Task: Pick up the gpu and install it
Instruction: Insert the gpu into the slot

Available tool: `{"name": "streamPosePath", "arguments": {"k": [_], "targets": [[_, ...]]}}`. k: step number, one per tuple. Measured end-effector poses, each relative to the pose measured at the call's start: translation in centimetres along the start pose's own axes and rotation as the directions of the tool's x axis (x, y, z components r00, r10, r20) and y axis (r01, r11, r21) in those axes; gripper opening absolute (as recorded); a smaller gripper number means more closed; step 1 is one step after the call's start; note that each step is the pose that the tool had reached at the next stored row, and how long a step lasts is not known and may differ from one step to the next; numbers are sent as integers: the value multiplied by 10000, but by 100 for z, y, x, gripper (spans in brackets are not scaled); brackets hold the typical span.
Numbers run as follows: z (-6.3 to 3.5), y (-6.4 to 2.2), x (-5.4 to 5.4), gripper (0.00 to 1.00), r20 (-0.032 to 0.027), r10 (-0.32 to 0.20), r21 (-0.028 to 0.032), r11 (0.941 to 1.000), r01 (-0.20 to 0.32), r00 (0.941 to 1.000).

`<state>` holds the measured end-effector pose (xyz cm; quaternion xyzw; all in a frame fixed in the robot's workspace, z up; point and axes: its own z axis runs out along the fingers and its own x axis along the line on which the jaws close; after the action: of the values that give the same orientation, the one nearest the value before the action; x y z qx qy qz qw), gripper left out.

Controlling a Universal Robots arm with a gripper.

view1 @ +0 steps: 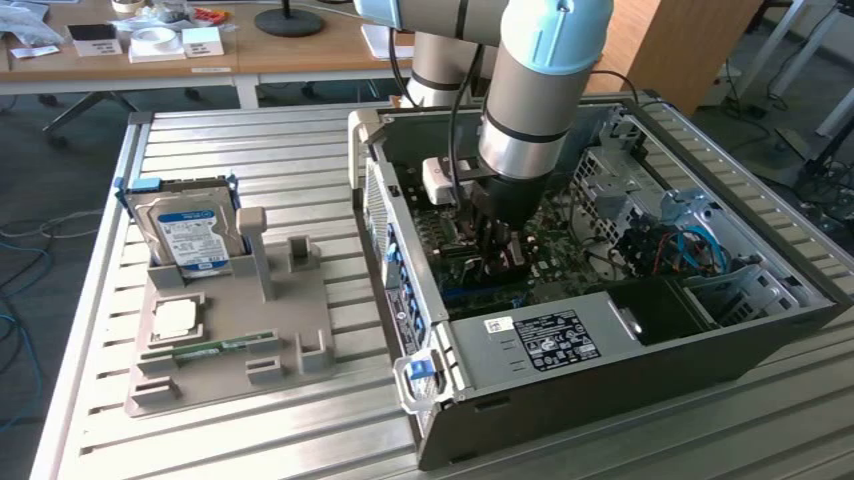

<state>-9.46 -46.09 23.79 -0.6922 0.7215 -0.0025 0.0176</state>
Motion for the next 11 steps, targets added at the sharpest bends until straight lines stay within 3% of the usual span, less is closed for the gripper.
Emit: {"name": "streamPosePath", "arguments": {"k": [11], "targets": [[3,1,0,27,1,0,1,10000,0,10000]]}}
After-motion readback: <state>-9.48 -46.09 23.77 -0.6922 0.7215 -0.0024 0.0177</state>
